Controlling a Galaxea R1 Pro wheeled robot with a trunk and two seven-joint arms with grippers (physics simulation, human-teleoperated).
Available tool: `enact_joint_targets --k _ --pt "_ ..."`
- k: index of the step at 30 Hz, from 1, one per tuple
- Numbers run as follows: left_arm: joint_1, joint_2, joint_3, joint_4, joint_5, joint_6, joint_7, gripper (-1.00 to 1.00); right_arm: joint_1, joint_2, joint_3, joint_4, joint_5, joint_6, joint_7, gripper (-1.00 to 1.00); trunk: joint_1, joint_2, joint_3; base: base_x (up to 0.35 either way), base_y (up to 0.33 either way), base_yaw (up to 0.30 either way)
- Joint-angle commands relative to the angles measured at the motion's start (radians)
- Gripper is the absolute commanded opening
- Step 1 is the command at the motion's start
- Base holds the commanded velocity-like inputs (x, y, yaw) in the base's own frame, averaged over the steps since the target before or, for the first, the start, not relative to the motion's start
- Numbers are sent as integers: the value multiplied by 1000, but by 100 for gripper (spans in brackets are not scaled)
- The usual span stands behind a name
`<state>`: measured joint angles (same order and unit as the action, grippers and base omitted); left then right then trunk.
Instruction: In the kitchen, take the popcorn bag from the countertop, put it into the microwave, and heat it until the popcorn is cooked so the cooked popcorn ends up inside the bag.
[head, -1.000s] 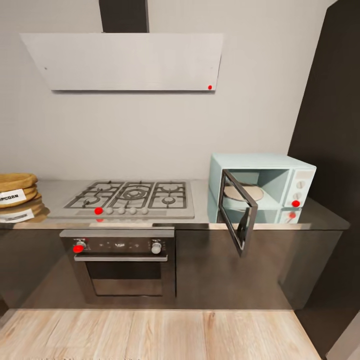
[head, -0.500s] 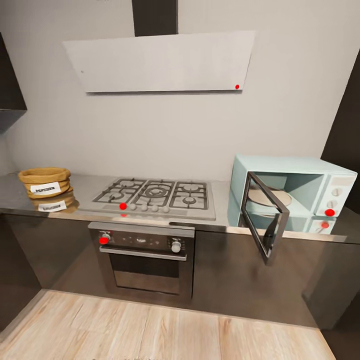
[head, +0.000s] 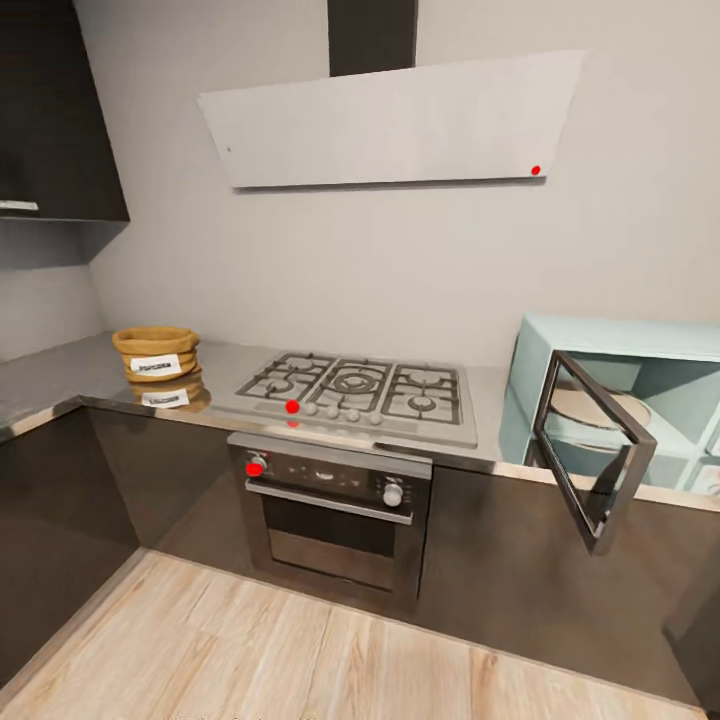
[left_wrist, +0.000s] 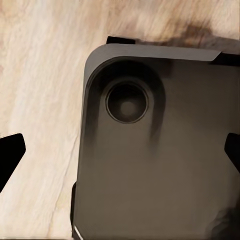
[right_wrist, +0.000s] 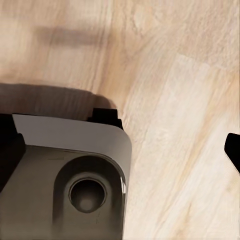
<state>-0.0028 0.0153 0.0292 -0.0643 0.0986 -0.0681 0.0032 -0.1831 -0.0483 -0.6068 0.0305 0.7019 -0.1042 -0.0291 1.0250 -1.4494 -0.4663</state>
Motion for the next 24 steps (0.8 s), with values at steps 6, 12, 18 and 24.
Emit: enact_joint_targets --k 6,12,18,24 --pt "0 -1 2 9 10 -55 0 100 -1 1 -8 3 10 -4 -3 100 0 -1 -1 0 0 276" --pt "0 -1 2 11 10 -59 0 100 42 44 -5 3 14 -11 -3 100 0 -1 -1 0 0 276" --pt "0 -1 1 11 10 -59 0 100 42 44 -5 3 14 -12 -3 100 0 -1 -1 0 0 276" --pt "0 -1 2 11 10 -59 0 100 42 41 -5 2 13 -13 -3 100 0 -1 -1 0 0 276"
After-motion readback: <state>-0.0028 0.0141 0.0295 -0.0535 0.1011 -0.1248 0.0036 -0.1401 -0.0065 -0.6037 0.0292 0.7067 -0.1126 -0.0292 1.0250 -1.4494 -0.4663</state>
